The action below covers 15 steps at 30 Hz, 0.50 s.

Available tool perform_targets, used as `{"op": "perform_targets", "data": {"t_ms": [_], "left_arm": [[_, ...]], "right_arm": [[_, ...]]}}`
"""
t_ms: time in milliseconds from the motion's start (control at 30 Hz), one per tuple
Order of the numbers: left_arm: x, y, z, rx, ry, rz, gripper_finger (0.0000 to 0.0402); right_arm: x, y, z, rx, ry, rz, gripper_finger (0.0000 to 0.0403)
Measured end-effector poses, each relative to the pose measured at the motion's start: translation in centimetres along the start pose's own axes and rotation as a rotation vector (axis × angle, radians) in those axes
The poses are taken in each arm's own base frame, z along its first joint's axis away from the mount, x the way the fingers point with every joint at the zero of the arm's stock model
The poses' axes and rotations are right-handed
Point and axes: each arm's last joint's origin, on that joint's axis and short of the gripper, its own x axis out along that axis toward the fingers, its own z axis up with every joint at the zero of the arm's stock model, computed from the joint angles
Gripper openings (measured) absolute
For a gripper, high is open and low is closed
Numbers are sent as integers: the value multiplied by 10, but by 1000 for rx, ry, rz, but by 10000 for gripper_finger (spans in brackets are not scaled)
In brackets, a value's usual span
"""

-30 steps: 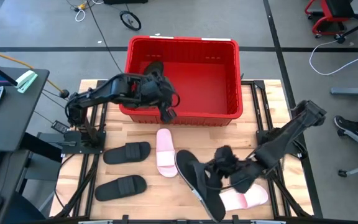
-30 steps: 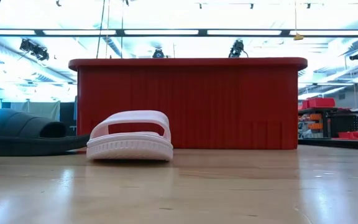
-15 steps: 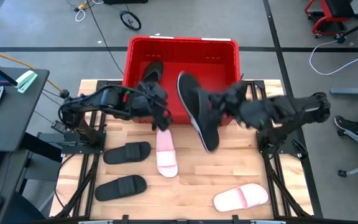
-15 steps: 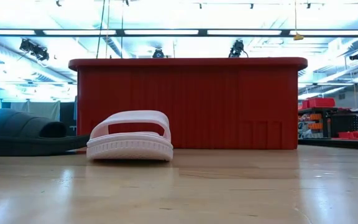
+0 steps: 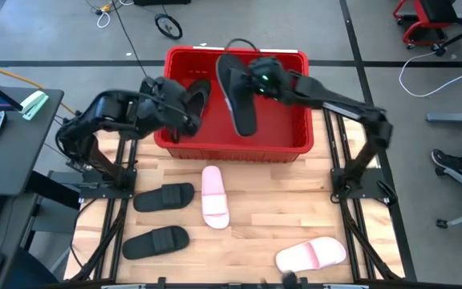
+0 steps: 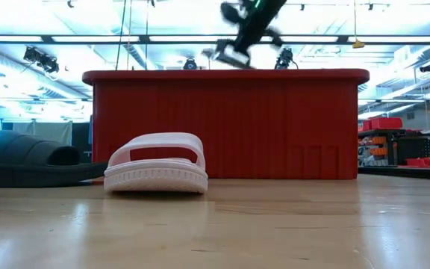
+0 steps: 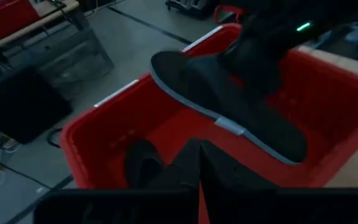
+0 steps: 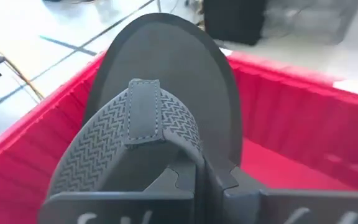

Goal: Pick and place slides into bin
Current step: Put the black slipper into the red bin

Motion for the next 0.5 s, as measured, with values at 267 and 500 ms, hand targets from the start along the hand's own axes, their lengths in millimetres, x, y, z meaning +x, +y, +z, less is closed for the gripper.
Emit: {"op": "perform_targets", "data": {"t_ms": [267,500], "left_arm": [[14,13,3,89,26,69,19],[20,18,5,140,38,93,18]], "right_arm": [[113,-29,-32,189,45,-42,4],[170,-38,-79,266,152,-98,6]]}}
